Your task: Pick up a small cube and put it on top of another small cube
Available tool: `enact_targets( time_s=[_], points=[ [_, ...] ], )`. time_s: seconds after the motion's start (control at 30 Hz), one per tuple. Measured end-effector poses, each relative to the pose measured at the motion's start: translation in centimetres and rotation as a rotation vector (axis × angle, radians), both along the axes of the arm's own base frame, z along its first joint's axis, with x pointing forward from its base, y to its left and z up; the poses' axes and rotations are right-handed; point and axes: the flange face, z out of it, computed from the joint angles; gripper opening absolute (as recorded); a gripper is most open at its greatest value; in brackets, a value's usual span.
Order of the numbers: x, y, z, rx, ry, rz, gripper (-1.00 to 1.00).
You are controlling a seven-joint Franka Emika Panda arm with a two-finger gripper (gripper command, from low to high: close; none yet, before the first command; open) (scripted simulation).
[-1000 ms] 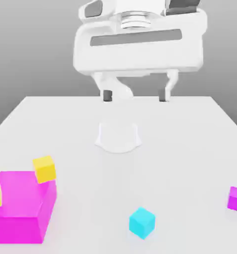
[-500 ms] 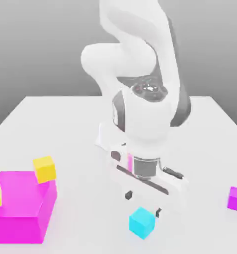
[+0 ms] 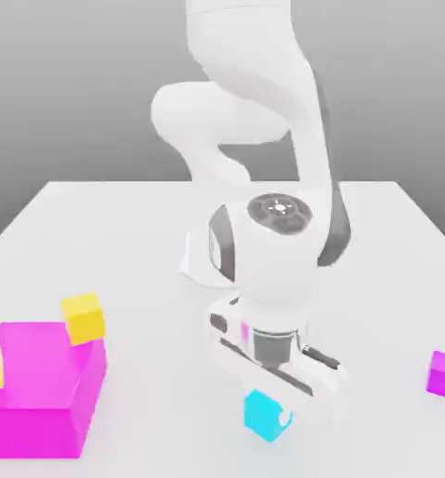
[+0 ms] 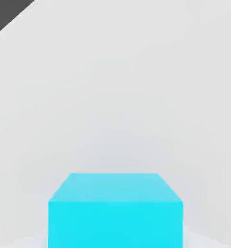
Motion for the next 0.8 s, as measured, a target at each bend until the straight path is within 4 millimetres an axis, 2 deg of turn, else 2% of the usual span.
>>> enact_targets(
  time_s=[0.03,0.07,0.1,0.13,0.23,0.37,0.5,0.57,0.67,0.7,0.8],
  points=[
    [0.0,-0.5,1.1,-0.003,0.0,-0.005,-1.0],
    [0.0,-2.0,2.1,-0.01,0.0,-0.023,-1.0],
    [0.1,-3.9,3.2,-0.017,0.0,-0.048,-1.0],
    [-0.1,-6.9,4.2,-0.024,0.001,-0.096,-1.0],
    [-1.3,-13.0,7.3,-0.035,0.005,-0.181,-1.0],
    [-4.2,-19.2,11.3,-0.031,0.007,-0.261,-1.0],
    [-8.8,-25.0,14.9,-0.006,0.003,-0.361,-1.0],
    [-9.6,-25.9,13.8,0.0,0.001,-0.377,-1.0],
    [-9.8,-26.1,10.4,0.001,0.0,-0.382,-1.0],
    [-9.9,-26.1,9.6,0.001,0.001,-0.383,1.0],
    [-9.9,-26.1,9.6,0.001,0.001,-0.383,1.0]
  ],
)
